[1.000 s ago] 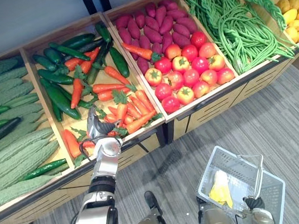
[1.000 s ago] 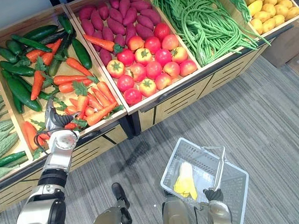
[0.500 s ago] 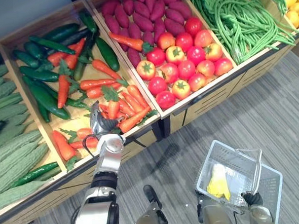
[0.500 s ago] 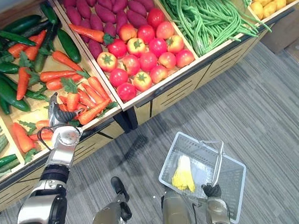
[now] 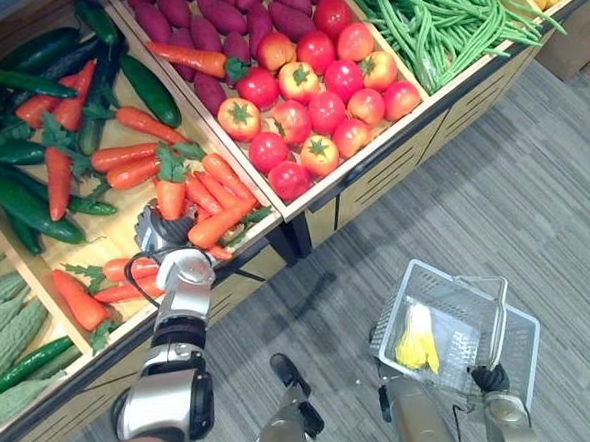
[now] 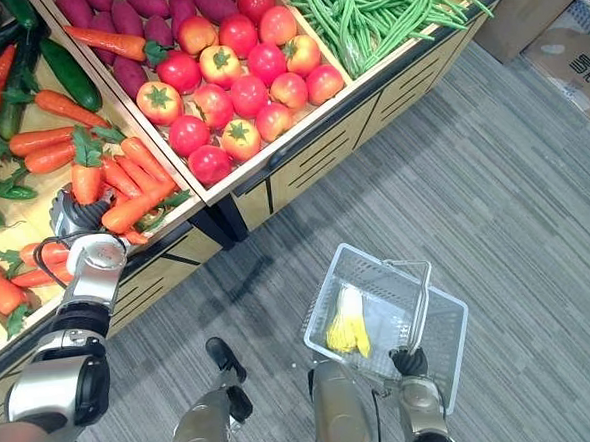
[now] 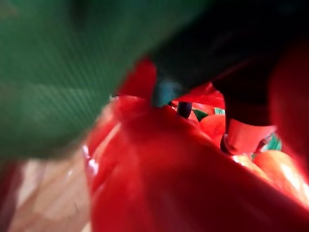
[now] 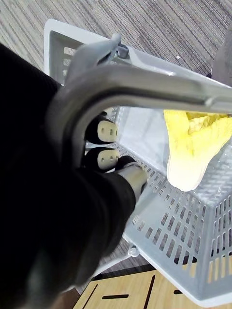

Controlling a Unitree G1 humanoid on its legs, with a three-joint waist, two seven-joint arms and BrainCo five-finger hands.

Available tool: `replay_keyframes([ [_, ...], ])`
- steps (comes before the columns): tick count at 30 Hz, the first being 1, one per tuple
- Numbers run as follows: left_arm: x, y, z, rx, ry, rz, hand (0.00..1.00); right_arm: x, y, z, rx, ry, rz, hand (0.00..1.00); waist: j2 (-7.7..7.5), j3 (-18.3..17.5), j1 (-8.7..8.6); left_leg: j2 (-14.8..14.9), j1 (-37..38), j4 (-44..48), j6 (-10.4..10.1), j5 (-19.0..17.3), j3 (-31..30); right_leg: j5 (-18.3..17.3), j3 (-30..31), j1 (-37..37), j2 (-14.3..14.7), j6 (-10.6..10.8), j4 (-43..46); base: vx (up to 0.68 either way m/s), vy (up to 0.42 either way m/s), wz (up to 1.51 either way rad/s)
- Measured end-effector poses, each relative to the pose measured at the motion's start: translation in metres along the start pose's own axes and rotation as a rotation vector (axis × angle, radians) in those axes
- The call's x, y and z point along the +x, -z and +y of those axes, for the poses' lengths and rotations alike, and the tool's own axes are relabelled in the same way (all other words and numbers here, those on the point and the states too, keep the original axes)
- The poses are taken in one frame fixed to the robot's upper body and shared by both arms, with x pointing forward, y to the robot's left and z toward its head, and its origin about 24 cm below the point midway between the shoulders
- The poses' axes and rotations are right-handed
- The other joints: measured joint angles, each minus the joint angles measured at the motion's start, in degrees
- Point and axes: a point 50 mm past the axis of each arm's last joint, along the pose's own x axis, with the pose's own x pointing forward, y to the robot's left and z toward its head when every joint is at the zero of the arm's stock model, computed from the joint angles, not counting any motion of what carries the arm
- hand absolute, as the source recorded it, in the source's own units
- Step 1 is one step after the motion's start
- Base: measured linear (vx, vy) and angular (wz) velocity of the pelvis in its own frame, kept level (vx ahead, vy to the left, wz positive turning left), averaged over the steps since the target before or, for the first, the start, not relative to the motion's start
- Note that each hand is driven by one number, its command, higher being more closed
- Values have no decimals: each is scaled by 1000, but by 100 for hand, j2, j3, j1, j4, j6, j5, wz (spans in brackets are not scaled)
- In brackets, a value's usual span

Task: Pick vegetable in the basket

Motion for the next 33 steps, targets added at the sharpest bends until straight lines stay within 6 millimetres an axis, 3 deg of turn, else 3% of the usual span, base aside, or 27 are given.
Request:
replay_keyframes([
  [12,-9,15,-9,34,88,31,100,-4,15,-1,-12,1,55,100,-15,-1,-38,-60,395,34,-2,-2,-341,-17,-371,614,-66,-18,-86,31,1,12],
  [17,-9,4,12,12,12,-81,100,-7,30,-14,10,49,108,100,48,-37,-8,-156,574,32,33,28,-781,-215,-770,976,-189,-6,76,13,15,41],
  [22,-16,9,28,28,-28,-131,100,-9,39,-25,17,77,151,100,184,-222,69,-266,649,24,39,30,-933,-255,-900,1122,-286,16,117,16,32,18],
  [24,-19,9,31,46,-34,-162,100,-11,45,-28,22,78,177,100,217,-299,153,-281,746,3,22,-5,-955,-278,-938,1258,-305,-15,65,14,25,8],
  [33,-31,10,35,70,-12,-238,100,-14,53,-34,16,79,204,100,275,-568,159,-323,769,-3,33,-23,-1125,-305,-1110,1455,-351,37,-75,29,8,11],
])
